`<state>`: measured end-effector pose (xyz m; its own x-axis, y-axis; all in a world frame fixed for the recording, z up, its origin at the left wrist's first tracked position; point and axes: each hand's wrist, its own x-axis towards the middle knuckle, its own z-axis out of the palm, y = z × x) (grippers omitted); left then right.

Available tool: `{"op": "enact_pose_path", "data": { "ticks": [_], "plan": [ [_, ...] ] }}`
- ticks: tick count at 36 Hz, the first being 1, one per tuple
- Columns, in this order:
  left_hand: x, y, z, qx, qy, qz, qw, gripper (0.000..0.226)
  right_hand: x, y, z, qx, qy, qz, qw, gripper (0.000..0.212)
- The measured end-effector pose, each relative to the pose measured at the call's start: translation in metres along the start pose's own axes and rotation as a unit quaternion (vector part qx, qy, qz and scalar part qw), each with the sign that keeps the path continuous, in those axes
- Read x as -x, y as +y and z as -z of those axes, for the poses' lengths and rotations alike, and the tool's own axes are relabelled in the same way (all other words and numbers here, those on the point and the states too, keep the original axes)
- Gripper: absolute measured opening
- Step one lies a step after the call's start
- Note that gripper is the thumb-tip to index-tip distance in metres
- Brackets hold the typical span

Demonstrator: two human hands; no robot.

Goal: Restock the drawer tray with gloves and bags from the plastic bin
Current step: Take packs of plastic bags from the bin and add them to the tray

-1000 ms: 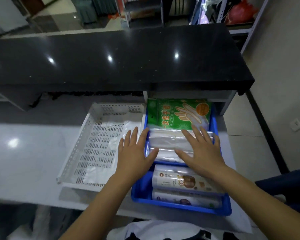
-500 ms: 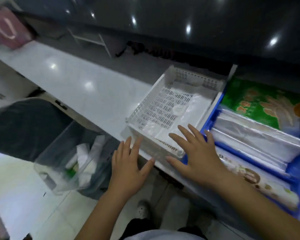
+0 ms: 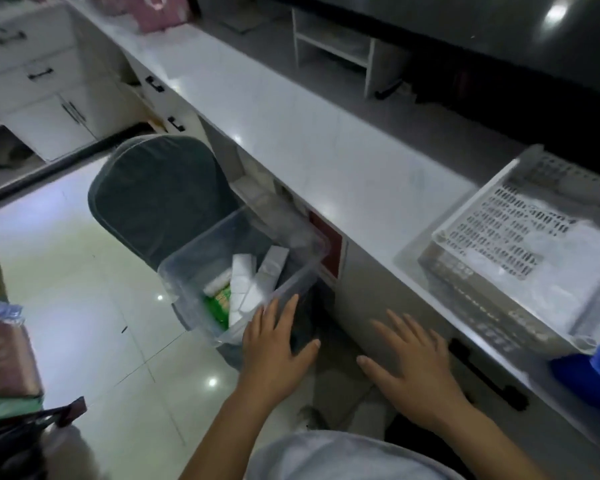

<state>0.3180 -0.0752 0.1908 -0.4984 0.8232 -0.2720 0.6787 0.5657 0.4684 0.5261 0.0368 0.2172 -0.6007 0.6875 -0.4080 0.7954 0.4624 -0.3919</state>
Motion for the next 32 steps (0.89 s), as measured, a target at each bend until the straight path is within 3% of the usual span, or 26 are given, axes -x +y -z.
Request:
{"op": "enact_pose_path", "data": {
  "ticks": [10,17,21,27,32],
  "plan": [
    [-0.022,-0.093,0.006,0.021,-0.085,0.115,0.99,0.086,-0.085,-0.049,-0.018,0.029,-0.112,0.081,0.99,0.075],
    [-0.058,-0.139,0.04,0.013,-0.126,0.175,0.976,0.088,-0.201,-0.099,-0.042,0.058,-0.152,0.144,0.976,0.084],
    [-0.089,-0.16,0.063,0.022,-0.135,0.223,0.965,0.085,-0.275,-0.128,-0.068,0.062,-0.172,0.151,0.971,0.075],
    [-0.159,-0.189,0.067,0.037,-0.157,0.236,0.958,0.084,-0.353,-0.137,-0.117,0.11,-0.277,0.161,0.941,0.082],
    [-0.227,-0.217,0.04,0.097,-0.192,0.237,0.947,0.081,-0.372,-0.124,-0.158,0.14,-0.265,0.162,0.94,0.087]
  ]
}}
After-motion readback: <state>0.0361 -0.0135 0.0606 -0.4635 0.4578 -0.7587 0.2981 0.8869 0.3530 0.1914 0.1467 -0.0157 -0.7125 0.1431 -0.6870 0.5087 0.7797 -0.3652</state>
